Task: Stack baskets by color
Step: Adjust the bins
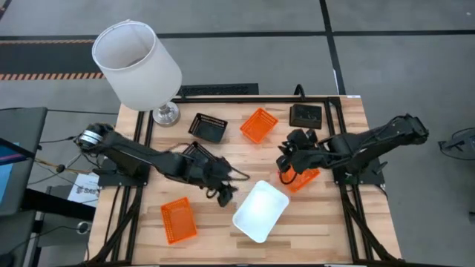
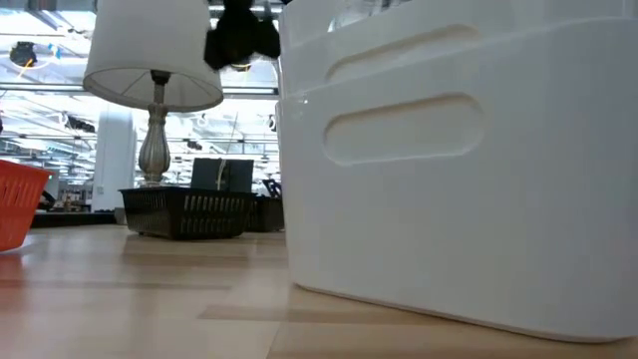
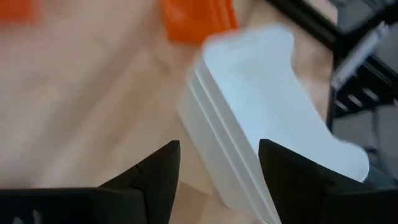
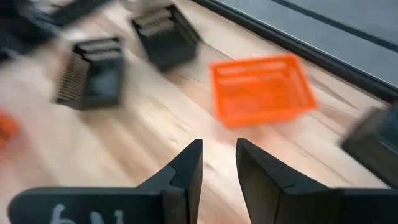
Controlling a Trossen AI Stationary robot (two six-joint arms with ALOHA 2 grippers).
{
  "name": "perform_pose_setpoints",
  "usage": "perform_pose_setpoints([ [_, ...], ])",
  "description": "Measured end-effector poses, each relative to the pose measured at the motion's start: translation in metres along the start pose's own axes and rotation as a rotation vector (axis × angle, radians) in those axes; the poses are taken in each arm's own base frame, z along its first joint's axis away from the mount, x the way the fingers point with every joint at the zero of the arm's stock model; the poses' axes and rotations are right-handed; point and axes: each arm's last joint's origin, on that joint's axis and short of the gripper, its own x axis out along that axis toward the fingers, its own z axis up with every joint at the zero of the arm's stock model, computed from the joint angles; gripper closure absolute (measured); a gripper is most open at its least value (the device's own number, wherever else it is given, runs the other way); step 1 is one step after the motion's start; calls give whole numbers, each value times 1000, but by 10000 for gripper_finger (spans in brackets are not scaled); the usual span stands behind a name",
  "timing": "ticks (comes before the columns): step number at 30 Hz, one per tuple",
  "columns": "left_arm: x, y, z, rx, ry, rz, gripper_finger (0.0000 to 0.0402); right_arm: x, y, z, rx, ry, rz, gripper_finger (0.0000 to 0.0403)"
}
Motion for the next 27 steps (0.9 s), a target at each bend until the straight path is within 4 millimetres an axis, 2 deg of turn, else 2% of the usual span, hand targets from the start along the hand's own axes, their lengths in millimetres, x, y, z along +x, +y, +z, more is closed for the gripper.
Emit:
perform_pose_setpoints([
  [7,-83,24,13,22,-147,224,194,15,-16,-5,-41,81,-152,282],
  [9,-99,35,12,26,-165,279,194,17,-18,-5,-35,90,-150,282],
  [11,-106,48,11,19,-144,319,194,20,-19,-7,-39,104,-155,282],
  [14,-104,68,8,15,-93,374,194,20,-20,-7,-39,108,-158,282],
  [19,-80,107,-3,52,47,475,194,20,-19,-7,-40,118,-149,282],
  [23,-64,147,-16,-51,141,572,194,19,-18,-8,-47,127,-140,282],
  [27,-58,179,-28,-149,182,669,194,18,-18,-9,-52,128,-136,282],
])
